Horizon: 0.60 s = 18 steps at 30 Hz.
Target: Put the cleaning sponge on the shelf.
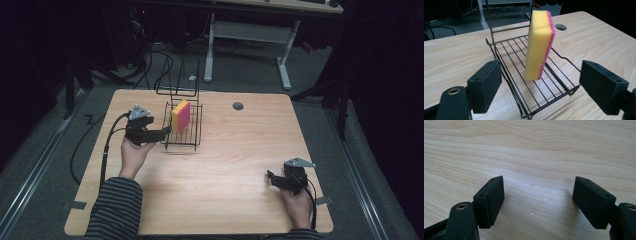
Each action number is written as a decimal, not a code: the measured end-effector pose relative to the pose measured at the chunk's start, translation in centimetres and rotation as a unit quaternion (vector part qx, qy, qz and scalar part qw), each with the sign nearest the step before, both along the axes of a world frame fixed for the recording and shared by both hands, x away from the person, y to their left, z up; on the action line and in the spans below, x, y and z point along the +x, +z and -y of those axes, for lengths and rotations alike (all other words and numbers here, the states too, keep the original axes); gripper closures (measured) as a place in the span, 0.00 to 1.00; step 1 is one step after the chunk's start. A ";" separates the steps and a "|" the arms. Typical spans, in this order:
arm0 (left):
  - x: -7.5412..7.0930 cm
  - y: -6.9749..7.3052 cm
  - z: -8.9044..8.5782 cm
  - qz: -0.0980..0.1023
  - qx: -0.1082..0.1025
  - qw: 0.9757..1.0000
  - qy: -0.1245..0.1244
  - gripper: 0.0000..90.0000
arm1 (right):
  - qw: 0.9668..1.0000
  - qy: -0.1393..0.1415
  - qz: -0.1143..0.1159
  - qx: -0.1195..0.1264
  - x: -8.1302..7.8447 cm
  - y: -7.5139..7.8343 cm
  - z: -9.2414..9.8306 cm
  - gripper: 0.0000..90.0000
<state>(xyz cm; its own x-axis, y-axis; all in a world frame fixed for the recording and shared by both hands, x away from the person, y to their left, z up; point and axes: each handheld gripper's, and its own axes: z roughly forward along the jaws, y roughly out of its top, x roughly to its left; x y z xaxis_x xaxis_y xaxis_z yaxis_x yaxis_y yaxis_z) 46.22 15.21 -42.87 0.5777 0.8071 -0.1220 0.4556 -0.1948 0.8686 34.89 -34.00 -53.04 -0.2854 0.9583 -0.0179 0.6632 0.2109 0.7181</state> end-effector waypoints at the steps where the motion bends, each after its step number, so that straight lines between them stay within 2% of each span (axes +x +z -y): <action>1: -0.1 0.0 -0.1 0.001 -0.002 1.000 0.001 0.21 | 1.000 -0.001 -0.001 0.001 0.0 0.0 0.0 0.29; 3: -0.2 0.1 -0.5 -0.001 -0.011 1.000 0.006 0.21 | 1.000 -0.001 -0.001 0.001 0.0 0.0 0.0 0.29; 9: -0.6 0.4 -1.2 0.000 -0.015 1.000 0.014 0.22 | 1.000 -0.001 -0.001 0.001 0.0 0.0 0.0 0.29; 18: -1.6 0.6 -2.4 0.012 -0.029 0.999 0.017 0.22 | 1.000 0.000 0.000 0.000 0.0 0.0 0.0 0.29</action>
